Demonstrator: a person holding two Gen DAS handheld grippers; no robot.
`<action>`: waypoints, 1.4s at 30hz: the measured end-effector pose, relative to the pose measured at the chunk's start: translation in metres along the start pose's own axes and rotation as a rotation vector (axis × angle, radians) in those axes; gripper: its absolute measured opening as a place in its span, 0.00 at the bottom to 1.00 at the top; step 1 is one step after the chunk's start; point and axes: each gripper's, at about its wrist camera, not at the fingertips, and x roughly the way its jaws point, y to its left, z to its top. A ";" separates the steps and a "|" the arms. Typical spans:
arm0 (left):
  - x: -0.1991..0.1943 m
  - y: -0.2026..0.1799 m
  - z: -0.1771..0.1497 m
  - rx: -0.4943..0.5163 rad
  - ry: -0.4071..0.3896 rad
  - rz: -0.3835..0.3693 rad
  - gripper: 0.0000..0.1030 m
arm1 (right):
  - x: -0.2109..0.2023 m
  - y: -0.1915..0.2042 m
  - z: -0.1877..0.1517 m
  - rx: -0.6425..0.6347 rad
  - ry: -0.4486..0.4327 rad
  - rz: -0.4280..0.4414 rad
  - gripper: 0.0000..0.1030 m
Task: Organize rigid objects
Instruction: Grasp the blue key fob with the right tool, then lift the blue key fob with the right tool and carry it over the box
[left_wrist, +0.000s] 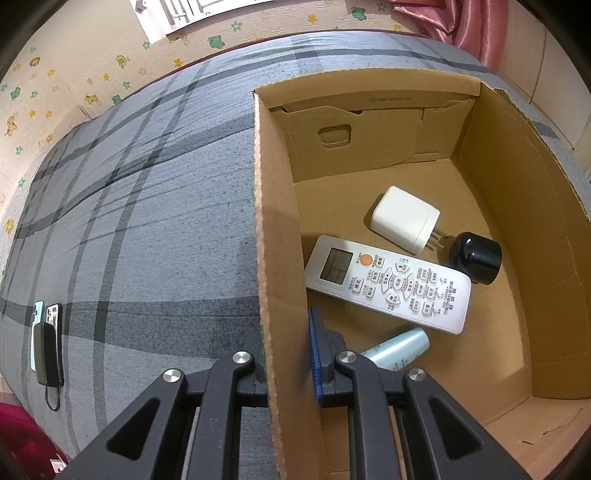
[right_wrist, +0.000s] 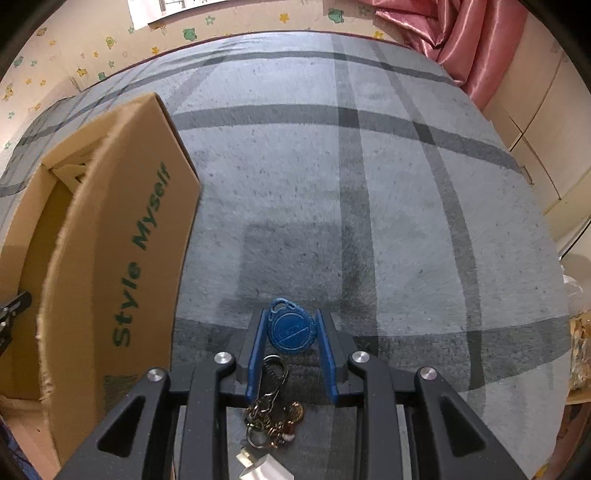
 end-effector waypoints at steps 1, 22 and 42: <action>0.000 0.000 0.000 0.000 0.000 0.000 0.15 | -0.003 0.001 0.000 0.000 -0.002 0.002 0.27; 0.000 -0.001 -0.002 0.001 -0.004 0.000 0.15 | -0.074 0.031 0.014 -0.027 -0.104 0.016 0.27; -0.001 0.000 0.000 0.003 -0.001 0.001 0.15 | -0.110 0.093 0.032 -0.126 -0.161 0.080 0.27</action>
